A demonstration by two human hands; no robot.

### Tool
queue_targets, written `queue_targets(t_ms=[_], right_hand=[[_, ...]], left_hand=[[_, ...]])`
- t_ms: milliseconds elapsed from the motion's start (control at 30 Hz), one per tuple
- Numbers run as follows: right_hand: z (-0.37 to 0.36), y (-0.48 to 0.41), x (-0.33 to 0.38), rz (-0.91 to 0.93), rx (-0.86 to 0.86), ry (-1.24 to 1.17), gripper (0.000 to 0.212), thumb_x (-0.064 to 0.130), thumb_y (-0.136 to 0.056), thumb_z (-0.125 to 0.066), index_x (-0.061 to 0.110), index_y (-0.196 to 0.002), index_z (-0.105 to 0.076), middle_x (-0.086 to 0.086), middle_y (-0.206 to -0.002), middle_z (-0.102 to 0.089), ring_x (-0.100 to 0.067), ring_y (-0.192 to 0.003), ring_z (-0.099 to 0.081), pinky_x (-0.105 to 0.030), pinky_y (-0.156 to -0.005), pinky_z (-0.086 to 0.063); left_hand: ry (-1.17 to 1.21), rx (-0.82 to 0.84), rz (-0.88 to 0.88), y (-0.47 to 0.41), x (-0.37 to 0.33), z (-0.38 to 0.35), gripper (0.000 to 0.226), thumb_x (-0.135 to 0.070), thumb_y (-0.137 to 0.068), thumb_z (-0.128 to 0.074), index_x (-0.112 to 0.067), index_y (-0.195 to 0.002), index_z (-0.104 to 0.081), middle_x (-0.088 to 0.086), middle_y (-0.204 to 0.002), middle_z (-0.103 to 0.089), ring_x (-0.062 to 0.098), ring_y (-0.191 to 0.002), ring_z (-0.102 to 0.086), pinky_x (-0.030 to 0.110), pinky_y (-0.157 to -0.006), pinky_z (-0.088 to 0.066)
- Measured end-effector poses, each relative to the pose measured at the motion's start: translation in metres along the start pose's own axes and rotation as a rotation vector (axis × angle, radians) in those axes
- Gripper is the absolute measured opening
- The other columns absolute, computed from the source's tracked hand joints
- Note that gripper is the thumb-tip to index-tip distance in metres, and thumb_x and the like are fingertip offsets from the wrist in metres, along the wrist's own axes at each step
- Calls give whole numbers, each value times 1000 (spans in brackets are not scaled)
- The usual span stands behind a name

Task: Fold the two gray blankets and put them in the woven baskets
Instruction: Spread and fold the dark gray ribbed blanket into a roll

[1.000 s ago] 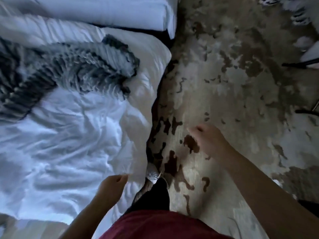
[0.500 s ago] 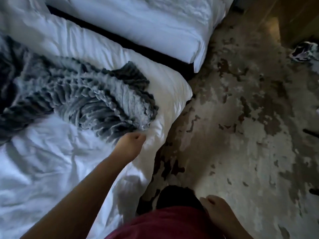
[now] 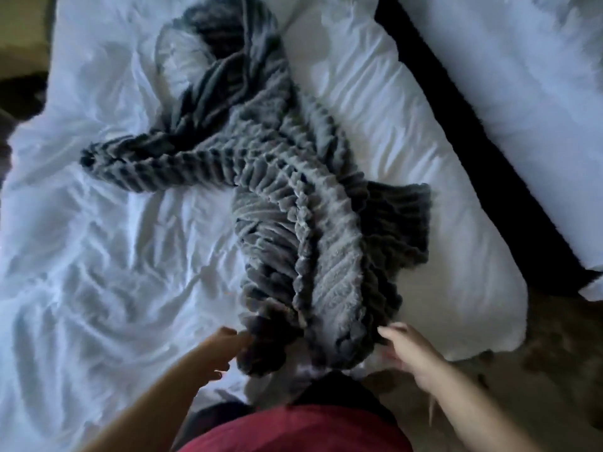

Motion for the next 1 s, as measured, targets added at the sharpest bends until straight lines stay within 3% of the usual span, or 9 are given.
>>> queue_targets(t_ms=[67, 133, 233, 367, 533, 633, 733, 833, 1000], right_hand=[[4, -32, 10, -97, 75, -142, 25, 28, -90, -63, 15, -111, -65, -7, -110, -67, -27, -106, -62, -45, -91, -52], [-3, -52, 13, -180, 140, -259, 35, 35, -89, -62, 20, -121, -63, -6, -116, -66, -25, -109, -60, -40, -85, -50], [-21, -69, 12, -265, 173, -276, 32, 34, -93, -58, 13, -116, -64, -13, -107, -69, -28, -94, -65, -39, -76, -53], [-34, -62, 38, -269, 242, -226, 26, 24, -97, -49, 5, -92, -66, -11, -75, -73, -24, -71, -70, -32, -68, -57], [-5, 9, 211, 244, 133, -246, 20, 25, -96, -51, 12, -97, -66, -8, -81, -71, -26, -81, -66, -39, -80, -57], [25, 100, 323, 735, 18, -292, 27, 13, -99, -41, 22, -78, -54, 16, -48, -62, 2, -46, -59, -19, -53, -52], [33, 166, 363, 1051, 40, -378, 32, 9, -93, -44, 22, -66, -56, 10, -48, -57, -6, -43, -50, -19, -47, -42], [17, 154, 341, 1093, -181, -88, 36, 8, -95, -44, 25, -64, -47, 6, -58, -52, -6, -51, -47, -12, -44, -39], [-23, 44, 200, 328, -90, -20, 38, 11, -99, -39, 14, -61, -42, -1, -42, -40, -11, -33, -37, -13, -28, -27]], left_hand=[[259, 129, 126, -8, 6, -23, 24, -40, -89, -61, -17, -90, -57, 6, -80, -51, 17, -60, -43, 22, -55, -35], [585, 165, 210, -13, 6, -50, 26, -37, -91, -58, -12, -83, -56, 7, -69, -51, 18, -58, -44, 20, -50, -35], [842, 31, 226, -20, -2, -76, 20, -27, -92, -59, -12, -79, -56, 6, -64, -57, 16, -58, -52, 17, -40, -40], [724, -172, -15, -7, -43, -49, 14, -20, -82, -65, -11, -73, -60, 4, -58, -59, 12, -48, -56, 19, -48, -48], [856, -310, -574, 99, -158, 73, 12, -13, -82, -55, -15, -71, -61, 0, -59, -58, 12, -53, -55, 20, -50, -46], [1006, -380, -945, 185, -195, 139, 19, -13, -85, -51, -15, -71, -64, 4, -64, -59, 15, -56, -58, 21, -50, -45], [1015, -530, -1133, 222, -192, 171, 13, -21, -87, -53, -20, -80, -63, -6, -67, -65, 7, -60, -62, 17, -52, -50], [856, -748, -860, 184, -170, 161, 17, -28, -91, -53, -18, -78, -57, -2, -61, -57, 9, -49, -55, 18, -45, -45], [658, -281, -193, 73, -98, 85, 27, -31, -93, -47, -13, -73, -51, 1, -46, -48, 15, -50, -38, 23, -55, -29]])
Point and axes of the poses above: each hand's wrist, its own y-axis away from the middle knuckle, its own z-axis out of the back of the hand, x = y × z, the point moved 1 cm from there along -y, towards the middle knuckle
